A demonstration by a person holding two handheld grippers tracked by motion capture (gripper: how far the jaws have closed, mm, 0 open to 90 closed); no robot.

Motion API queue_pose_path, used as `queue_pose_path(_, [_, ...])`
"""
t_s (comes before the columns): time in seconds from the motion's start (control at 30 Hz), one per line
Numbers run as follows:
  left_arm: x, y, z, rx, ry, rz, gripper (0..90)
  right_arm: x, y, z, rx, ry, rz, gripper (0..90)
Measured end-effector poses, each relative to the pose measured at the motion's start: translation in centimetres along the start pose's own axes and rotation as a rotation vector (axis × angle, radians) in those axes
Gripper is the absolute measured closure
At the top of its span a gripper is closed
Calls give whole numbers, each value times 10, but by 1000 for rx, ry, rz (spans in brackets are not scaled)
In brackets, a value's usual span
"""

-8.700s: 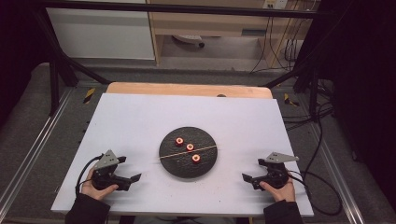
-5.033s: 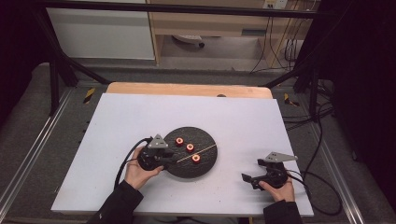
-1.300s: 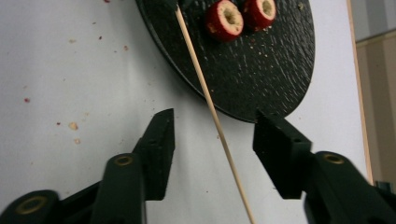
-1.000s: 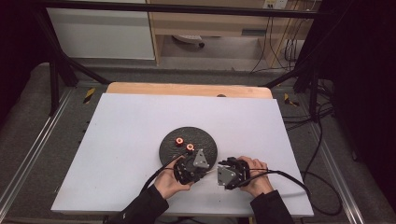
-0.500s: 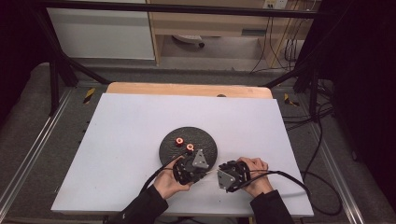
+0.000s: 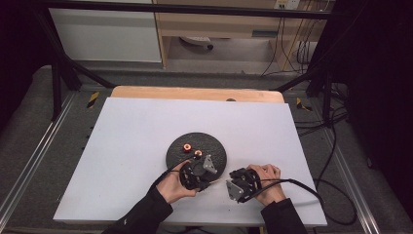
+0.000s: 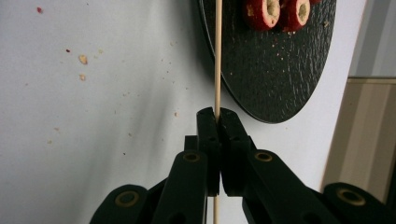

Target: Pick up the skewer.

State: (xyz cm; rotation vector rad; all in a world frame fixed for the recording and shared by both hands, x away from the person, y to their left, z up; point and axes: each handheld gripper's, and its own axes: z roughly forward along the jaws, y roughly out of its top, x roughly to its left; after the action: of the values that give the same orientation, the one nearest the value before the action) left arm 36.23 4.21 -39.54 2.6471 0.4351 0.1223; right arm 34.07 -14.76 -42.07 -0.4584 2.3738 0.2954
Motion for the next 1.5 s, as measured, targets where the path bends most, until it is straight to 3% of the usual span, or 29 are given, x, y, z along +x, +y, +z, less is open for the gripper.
queue_pose_path(0.13, [-2,4,4,42,-8,2,849,-2,3,0,12,-6,-35,888])
queue_pose_path(0.27, [-5,6,8,64,11,-5,873,-1,6,0,28,-8,-62,887])
queue_pose_path(0.43, [-6,6,11,70,30,-13,884,0,6,-1,28,-13,-58,884])
queue_pose_path(0.53, [-6,2,10,50,42,-14,887,-1,6,-2,22,-14,-22,848])
queue_pose_path(0.67, [-4,-4,5,26,56,-27,887,-5,1,-4,-17,-6,116,662])
queue_pose_path(0.83, [0,-16,-4,13,70,-42,887,-10,-13,-12,-96,-38,431,455])
queue_pose_path(0.93, [1,-23,-9,5,77,-54,887,-12,-24,-17,-144,-58,562,386])
queue_pose_path(1.1, [3,-34,-16,-10,92,-76,886,-13,-40,-21,-174,-47,778,287])
queue_pose_path(1.33, [8,-52,-26,-50,110,-122,886,-6,-60,-16,-204,21,1016,212])
queue_pose_path(1.5, [10,-65,-32,-98,122,-161,886,-2,-68,-13,-204,45,1136,156])
